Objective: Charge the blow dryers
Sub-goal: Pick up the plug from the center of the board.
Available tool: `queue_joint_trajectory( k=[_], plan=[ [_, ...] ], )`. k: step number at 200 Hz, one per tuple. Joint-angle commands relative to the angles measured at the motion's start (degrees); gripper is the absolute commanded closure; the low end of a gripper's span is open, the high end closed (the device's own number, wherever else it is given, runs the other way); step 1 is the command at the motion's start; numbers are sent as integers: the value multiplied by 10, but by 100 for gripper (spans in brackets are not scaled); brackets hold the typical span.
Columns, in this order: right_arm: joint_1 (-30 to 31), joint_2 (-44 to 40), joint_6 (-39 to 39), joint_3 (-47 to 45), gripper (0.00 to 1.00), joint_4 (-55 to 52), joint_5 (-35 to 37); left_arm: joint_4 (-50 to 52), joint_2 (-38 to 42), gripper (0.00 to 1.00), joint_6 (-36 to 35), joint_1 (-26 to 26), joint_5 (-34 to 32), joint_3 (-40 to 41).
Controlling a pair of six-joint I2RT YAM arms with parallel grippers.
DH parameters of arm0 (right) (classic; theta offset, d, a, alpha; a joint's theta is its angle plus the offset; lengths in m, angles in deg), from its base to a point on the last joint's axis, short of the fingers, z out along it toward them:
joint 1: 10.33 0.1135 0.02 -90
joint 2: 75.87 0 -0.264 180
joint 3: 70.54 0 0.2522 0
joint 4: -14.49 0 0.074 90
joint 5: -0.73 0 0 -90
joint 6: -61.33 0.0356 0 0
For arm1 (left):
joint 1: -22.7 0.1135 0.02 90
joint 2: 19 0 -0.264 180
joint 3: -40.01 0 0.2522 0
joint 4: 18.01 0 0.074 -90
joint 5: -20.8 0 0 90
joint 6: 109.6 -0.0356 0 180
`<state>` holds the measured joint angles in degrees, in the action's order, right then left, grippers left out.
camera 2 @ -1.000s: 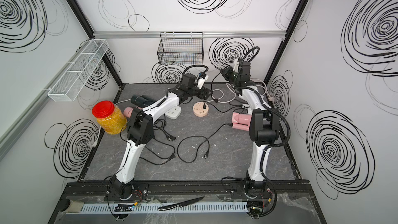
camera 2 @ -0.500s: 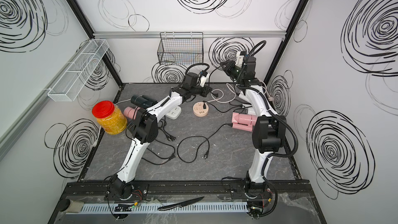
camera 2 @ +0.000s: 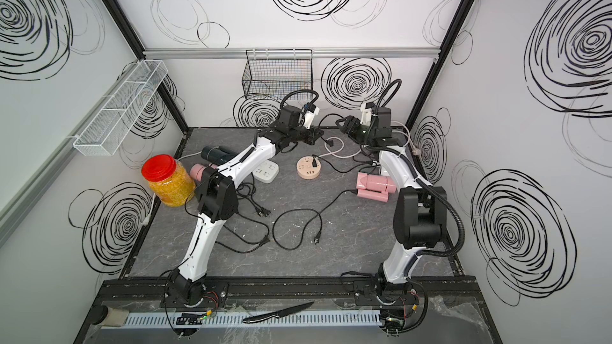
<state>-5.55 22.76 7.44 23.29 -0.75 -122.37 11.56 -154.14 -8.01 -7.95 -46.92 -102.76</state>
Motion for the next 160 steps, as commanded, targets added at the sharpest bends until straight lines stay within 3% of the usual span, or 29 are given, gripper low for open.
queue_joint_trajectory(
  k=[1,25,46,78,118,160],
  plan=[
    [-5,-18,-42,-31,39,5,-44,13,47,100,-6,14,20,-2],
    [10,-14,-122,-33,43,-43,-46,52,51,100,-1,23,25,-22],
    [34,-4,-181,-14,51,-88,12,65,51,100,25,30,32,-30],
    [88,10,-263,13,54,-122,118,79,51,100,60,34,-6,-30],
    [145,55,-321,77,54,-159,210,96,50,100,113,37,-30,-41],
    [178,86,-358,119,47,-167,272,126,51,100,123,36,-34,-59]
  ],
)
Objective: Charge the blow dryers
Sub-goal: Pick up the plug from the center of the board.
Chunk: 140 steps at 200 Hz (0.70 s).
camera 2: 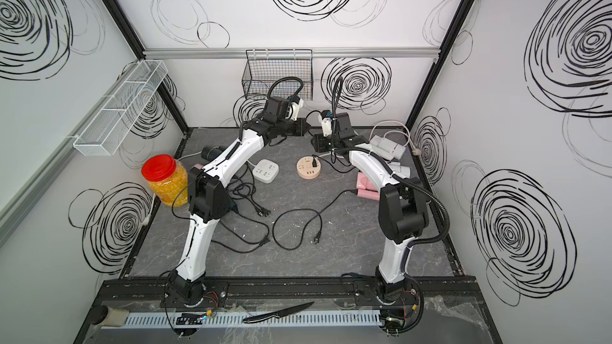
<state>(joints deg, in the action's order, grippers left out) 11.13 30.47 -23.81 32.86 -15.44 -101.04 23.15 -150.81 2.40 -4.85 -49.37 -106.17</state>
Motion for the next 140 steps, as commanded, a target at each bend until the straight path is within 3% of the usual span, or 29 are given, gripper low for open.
queue_joint_trajectory(
  k=[1,87,140],
  plan=[
    [13,10,-46,24,46,-20,59,10,18,100,19,5,-9,-25],
    [19,45,-54,47,47,-1,52,26,19,100,44,11,22,-29],
    [31,59,-70,59,58,16,72,34,13,97,58,10,41,-35]
  ],
)
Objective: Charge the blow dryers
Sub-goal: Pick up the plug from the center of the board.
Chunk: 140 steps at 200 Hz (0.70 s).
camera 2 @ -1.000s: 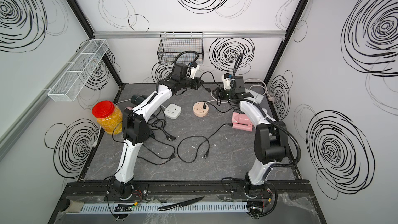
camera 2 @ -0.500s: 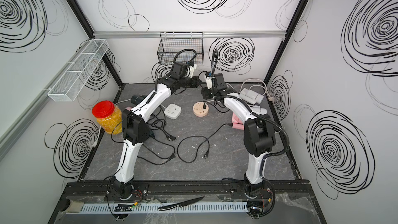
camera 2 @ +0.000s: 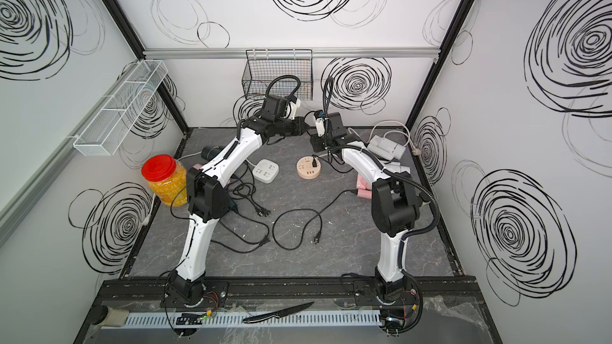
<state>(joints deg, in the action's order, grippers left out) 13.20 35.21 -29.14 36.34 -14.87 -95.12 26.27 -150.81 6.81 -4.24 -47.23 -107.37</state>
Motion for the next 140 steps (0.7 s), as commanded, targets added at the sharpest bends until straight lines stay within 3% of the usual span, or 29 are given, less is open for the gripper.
queue_joint_trajectory(
  k=[1,35,82,102,117,140],
  plan=[
    [10,13,-17,25,58,10,14,3,13,97,13,3,19,-23],
    [11,16,-17,34,68,5,38,5,12,95,14,4,22,-23],
    [9,9,-1,28,82,2,47,9,16,79,15,6,24,-18],
    [6,6,17,26,86,-9,52,4,38,48,14,7,2,2],
    [3,-4,19,14,87,-2,47,-13,68,36,13,9,-19,46],
    [-11,-21,33,-13,88,12,32,-57,144,33,15,11,-62,177]
  ],
)
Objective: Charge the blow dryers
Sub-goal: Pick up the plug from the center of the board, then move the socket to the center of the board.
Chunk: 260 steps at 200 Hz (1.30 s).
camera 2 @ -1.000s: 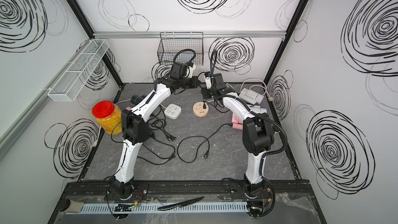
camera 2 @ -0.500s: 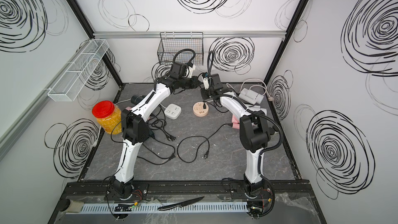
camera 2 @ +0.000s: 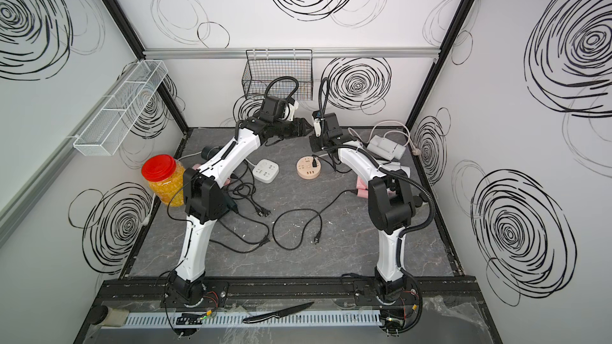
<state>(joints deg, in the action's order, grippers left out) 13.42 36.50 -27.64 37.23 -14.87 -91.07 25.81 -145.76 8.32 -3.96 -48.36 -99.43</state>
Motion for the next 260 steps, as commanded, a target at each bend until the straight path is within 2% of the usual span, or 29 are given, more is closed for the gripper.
queue_joint_trajectory(
  k=[1,20,39,59,91,144,193,260],
  plan=[
    [-14,-35,19,-23,88,14,-9,-56,97,33,0,8,-53,105],
    [-31,-51,34,-44,88,24,-18,-132,172,33,11,1,-81,253],
    [-51,-68,51,-65,88,31,-31,-182,222,32,-8,-22,-128,359],
    [-69,-89,68,-82,88,36,-55,-209,226,30,-23,-48,-174,416],
    [-83,-113,65,-110,88,53,-111,-301,181,24,62,-53,-165,479],
    [-91,-76,66,-104,88,57,-178,-402,102,24,141,-59,-203,486],
    [-96,21,69,-17,88,25,-231,-419,71,27,157,-56,-193,478],
    [-95,169,82,131,89,-24,-218,-465,81,29,186,-69,-174,530]
  ],
)
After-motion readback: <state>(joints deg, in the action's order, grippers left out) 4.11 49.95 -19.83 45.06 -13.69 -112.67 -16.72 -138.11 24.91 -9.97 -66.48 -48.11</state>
